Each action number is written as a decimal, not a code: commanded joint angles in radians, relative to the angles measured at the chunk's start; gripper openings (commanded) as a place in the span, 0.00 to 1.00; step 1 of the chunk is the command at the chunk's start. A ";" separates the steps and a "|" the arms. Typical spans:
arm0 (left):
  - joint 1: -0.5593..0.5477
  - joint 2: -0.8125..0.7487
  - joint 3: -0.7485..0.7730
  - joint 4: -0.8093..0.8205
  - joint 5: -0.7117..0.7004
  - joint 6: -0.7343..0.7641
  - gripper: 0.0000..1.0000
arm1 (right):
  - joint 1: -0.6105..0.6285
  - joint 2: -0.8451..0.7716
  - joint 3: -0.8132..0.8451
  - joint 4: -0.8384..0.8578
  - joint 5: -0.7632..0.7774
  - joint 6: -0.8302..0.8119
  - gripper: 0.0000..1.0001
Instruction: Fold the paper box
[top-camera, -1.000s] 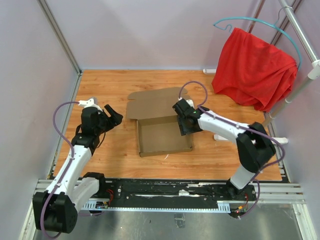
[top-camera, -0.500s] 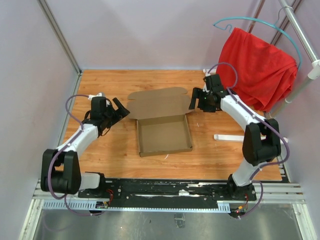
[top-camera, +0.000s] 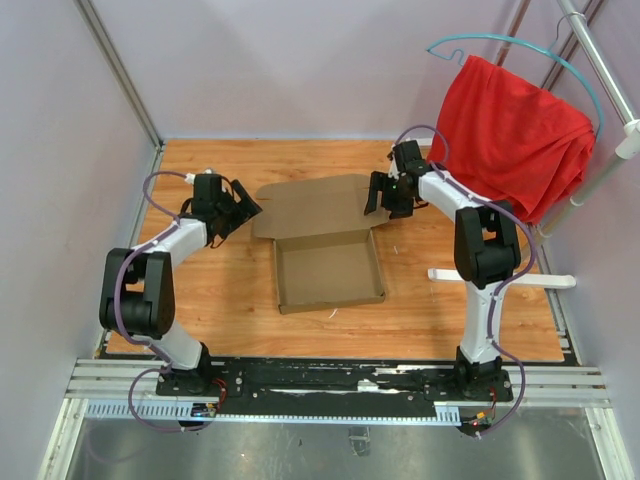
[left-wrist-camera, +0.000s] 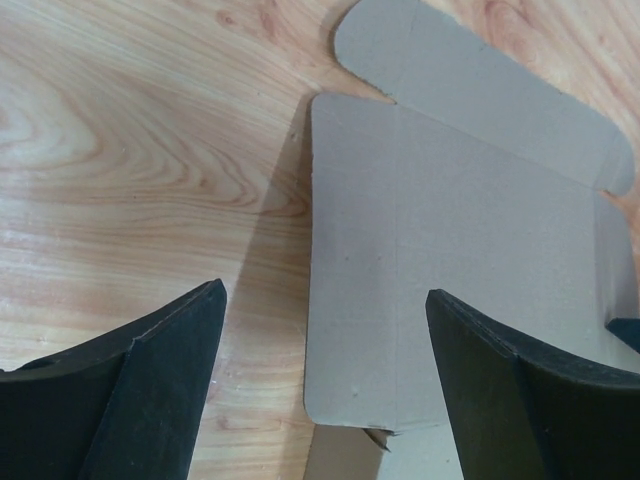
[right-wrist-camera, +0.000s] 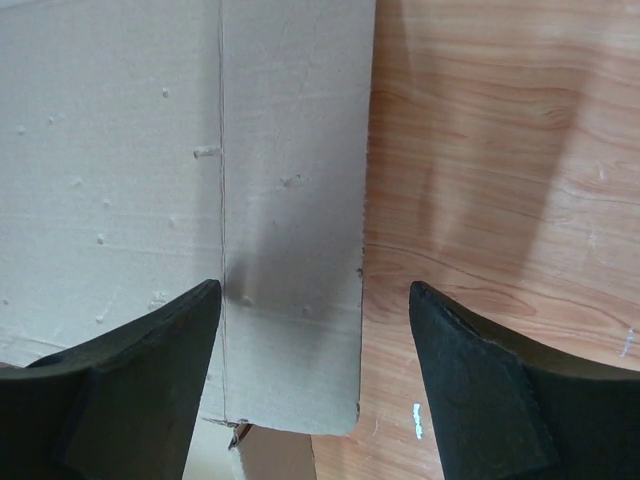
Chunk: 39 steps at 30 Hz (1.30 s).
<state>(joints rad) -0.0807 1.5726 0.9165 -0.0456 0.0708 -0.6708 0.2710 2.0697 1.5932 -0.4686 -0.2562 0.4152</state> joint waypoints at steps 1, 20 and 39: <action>0.003 0.039 0.031 0.038 0.042 0.007 0.86 | -0.013 0.012 0.042 -0.011 -0.046 -0.030 0.76; -0.031 0.132 0.161 0.033 0.154 0.037 0.73 | 0.071 -0.012 0.081 -0.036 0.006 -0.109 0.67; -0.080 0.011 0.121 -0.176 -0.124 0.083 0.80 | 0.090 -0.095 0.037 -0.098 0.065 -0.121 0.68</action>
<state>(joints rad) -0.1669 1.6421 1.0855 -0.1699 0.0353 -0.5991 0.3553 1.9877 1.6386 -0.5175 -0.2153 0.3119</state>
